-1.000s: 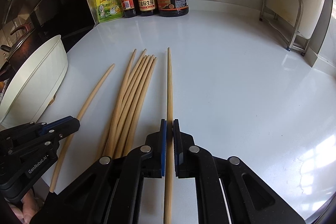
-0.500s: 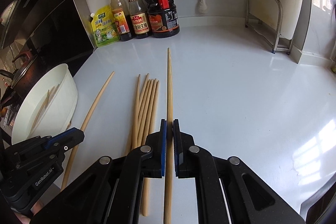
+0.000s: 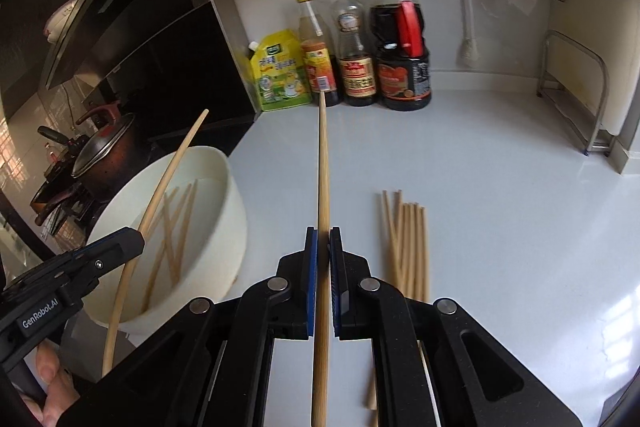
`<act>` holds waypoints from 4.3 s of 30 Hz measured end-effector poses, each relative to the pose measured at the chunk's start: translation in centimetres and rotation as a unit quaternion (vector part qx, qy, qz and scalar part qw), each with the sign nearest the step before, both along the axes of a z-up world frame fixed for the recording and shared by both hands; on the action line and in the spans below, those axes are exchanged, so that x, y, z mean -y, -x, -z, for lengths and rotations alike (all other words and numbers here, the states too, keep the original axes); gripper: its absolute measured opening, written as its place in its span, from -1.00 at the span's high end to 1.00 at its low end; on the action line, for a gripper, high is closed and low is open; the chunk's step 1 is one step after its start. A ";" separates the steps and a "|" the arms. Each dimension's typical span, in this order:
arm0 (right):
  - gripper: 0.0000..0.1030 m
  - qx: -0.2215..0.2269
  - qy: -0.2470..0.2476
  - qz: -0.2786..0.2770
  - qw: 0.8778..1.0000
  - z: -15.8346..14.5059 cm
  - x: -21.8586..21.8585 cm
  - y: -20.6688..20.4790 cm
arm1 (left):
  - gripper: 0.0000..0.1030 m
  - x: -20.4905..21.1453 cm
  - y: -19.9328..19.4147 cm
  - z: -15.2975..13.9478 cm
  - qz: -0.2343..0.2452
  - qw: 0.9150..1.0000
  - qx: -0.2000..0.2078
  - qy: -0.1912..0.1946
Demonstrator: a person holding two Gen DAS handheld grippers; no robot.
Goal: Organize utensils
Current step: 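Carry both held chopsticks over the white basin of water, then open the left gripper over the basin while the right gripper releases its chopstick, then move both open grippers back to the chopstick bundle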
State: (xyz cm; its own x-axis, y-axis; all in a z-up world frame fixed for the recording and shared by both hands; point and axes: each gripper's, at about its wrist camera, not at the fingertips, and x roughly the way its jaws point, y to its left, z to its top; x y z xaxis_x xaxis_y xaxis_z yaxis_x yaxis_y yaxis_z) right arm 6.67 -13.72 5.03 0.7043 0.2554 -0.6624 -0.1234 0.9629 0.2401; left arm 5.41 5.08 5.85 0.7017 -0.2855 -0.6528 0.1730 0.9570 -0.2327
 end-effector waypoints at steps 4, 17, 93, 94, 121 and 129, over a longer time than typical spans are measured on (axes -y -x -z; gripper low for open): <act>0.88 0.001 -0.002 -0.046 0.999 -0.4 -4.8 -1.9 | 0.86 -4.5 -1.0 -0.5 -0.040 0.999 0.004 0.003; 0.88 -0.058 0.002 -0.143 0.988 2.2 -17.7 -6.8 | 0.86 -14.3 -5.0 3.2 -0.125 0.991 -0.039 -0.008; 0.33 -0.036 0.056 0.025 0.997 3.7 6.2 4.8 | -0.31 5.8 2.4 4.5 -0.004 0.998 -0.035 -0.046; 0.33 -0.038 0.055 0.027 0.997 3.9 6.6 4.8 | -0.31 6.1 2.5 4.4 -0.001 0.998 -0.033 -0.048; 0.28 -0.099 0.071 0.012 0.993 9.3 8.2 1.4 | -0.52 11.8 1.9 8.2 0.033 0.996 -0.064 -0.055; 0.28 -0.109 0.083 0.000 0.991 9.9 7.5 0.9 | -0.52 11.0 1.4 9.3 0.018 0.995 -0.077 -0.064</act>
State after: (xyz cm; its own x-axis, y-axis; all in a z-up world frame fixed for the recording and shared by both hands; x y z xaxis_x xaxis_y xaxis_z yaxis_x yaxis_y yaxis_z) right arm 5.80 -21.26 -4.89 0.5402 0.1295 -0.8315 -0.0856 0.9914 0.0988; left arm 3.97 -5.96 -3.42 0.5821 -0.2165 -0.7838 0.1789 0.9744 -0.1363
